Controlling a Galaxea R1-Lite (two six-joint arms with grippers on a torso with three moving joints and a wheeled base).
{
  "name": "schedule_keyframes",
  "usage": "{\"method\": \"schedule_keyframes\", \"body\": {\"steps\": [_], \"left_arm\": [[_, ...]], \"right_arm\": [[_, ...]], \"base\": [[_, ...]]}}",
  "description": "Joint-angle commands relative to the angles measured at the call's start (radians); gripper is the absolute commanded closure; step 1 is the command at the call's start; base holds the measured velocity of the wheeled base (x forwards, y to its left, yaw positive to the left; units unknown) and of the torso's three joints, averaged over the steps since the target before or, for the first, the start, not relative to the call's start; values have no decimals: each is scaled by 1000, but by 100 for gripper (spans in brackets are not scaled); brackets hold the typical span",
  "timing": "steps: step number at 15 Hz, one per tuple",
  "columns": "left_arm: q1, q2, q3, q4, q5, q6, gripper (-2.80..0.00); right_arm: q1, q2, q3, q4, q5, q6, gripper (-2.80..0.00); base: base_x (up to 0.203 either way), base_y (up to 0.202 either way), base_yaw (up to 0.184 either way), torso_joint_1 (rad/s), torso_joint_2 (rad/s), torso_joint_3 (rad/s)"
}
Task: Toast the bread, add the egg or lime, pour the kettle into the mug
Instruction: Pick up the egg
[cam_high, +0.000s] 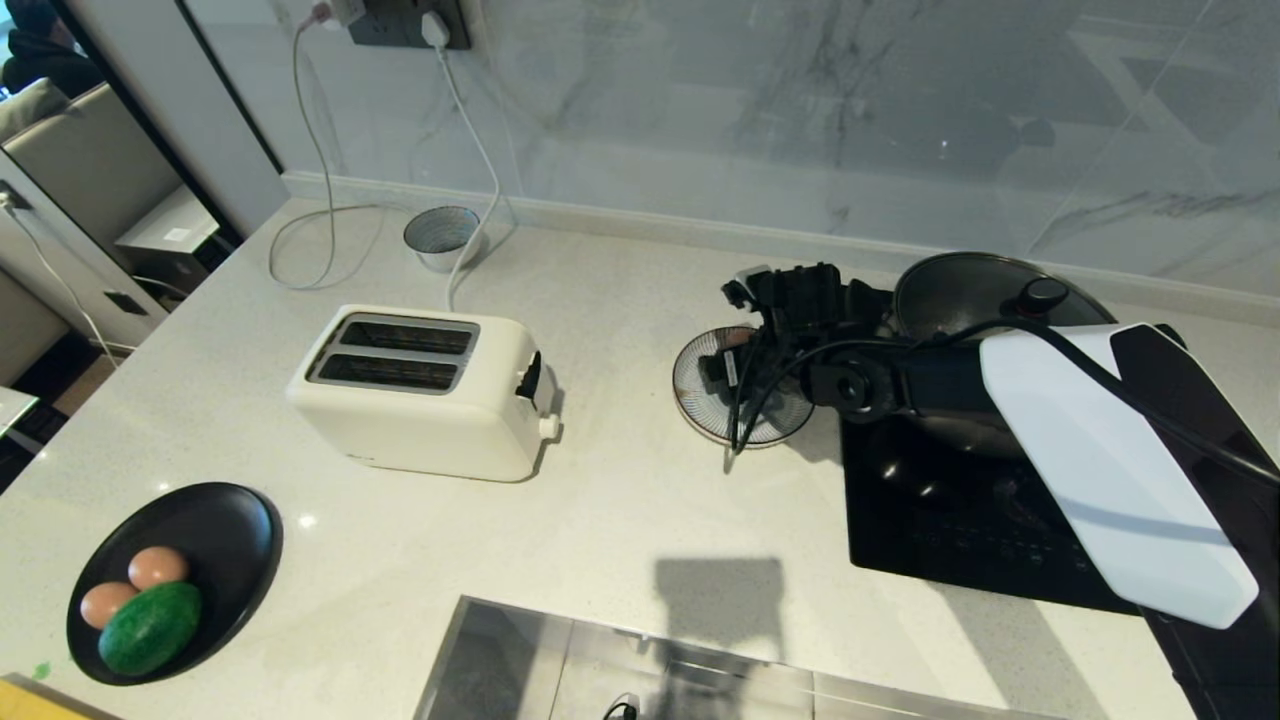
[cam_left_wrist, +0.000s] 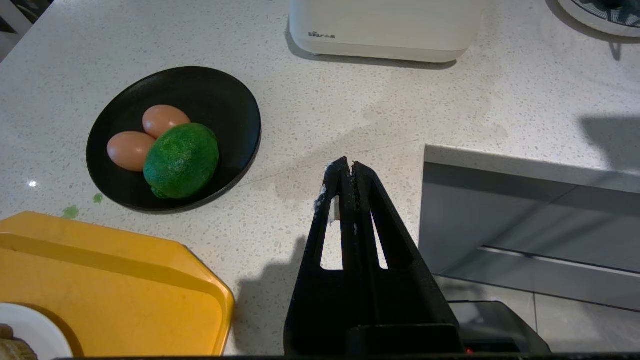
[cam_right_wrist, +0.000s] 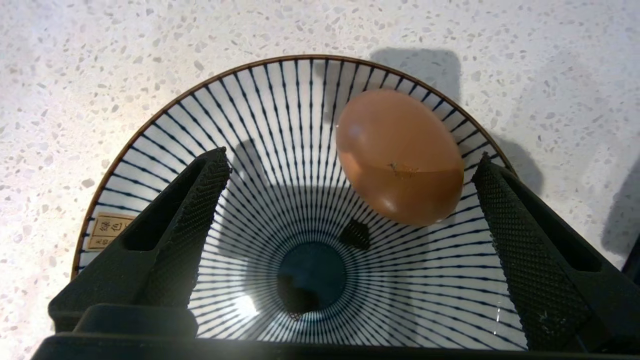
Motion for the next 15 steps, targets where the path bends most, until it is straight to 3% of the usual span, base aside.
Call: {"method": "schedule_keyframes", "body": {"steps": [1, 5, 7, 15], "left_arm": [[1, -1, 1, 0, 1, 1, 0], [1, -1, 0, 0, 1, 0, 0], [1, -1, 0, 0, 1, 0, 0], [1, -1, 0, 0, 1, 0, 0]], "right_arm": [[1, 7, 1, -1, 5, 0, -280], [-1, 12, 1, -10, 88, -6, -280], [-3, 12, 3, -25, 114, -47, -280], [-7, 7, 12, -21, 122, -77, -280]], "base": [[0, 0, 0, 0, 0, 0], [0, 0, 0, 0, 0, 0], [0, 0, 0, 0, 0, 0], [0, 0, 0, 0, 0, 0]]}}
